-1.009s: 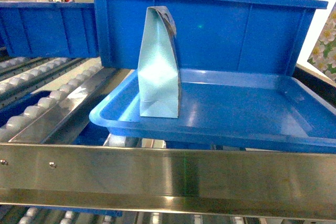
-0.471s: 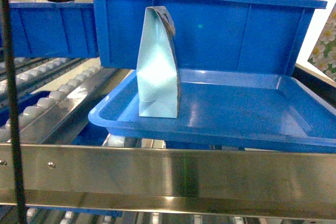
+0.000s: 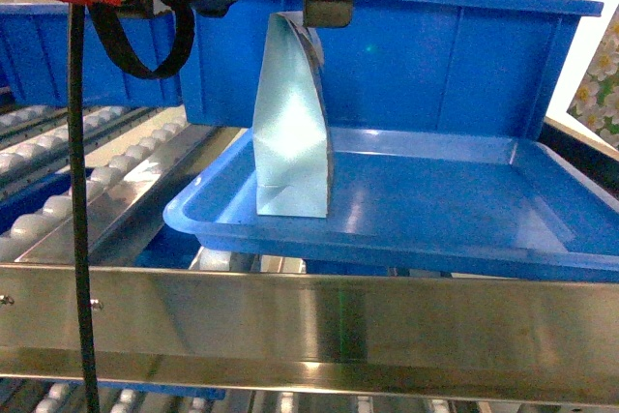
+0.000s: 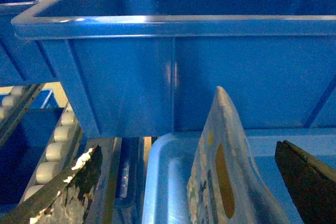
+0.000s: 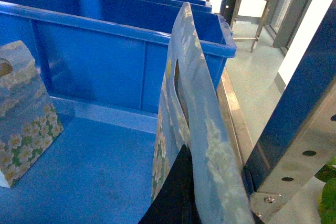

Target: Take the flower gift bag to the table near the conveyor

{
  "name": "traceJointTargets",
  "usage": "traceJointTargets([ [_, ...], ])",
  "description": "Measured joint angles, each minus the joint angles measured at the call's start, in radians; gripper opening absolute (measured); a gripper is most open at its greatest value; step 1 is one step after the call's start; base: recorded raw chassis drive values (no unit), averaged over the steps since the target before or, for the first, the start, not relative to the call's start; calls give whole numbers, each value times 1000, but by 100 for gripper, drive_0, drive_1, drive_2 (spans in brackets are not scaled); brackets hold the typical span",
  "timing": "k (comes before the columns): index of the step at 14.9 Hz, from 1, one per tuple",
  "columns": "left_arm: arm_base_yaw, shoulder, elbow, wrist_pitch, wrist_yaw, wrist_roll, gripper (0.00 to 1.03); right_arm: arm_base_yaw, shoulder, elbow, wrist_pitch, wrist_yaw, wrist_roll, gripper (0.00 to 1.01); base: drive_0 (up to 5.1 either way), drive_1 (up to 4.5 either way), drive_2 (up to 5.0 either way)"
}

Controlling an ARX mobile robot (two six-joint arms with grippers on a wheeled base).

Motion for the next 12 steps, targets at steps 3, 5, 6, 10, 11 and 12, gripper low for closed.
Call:
traceJointTargets([
  [3,-16,47,-21,3,-16,-6,98,0,0,0,0,0,0,2,0,0,0],
  [5,-18,51,-18,-3,-16,-6,89,0,0,0,0,0,0,2,0,0,0],
  [6,-18,59,-16,4,-18,-6,78,0,0,0,0,0,0,2,0,0,0],
  [10,-21,65,0,-2,-27,-6,17,0,0,0,0,0,0,2,0,0,0],
  [11,-20,66,0,-6,-27,-5,7,0,0,0,0,0,0,2,0,0,0],
  [12,-20,66,0,-5,-29,-5,2,0,0,0,0,0,0,2,0,0,0],
])
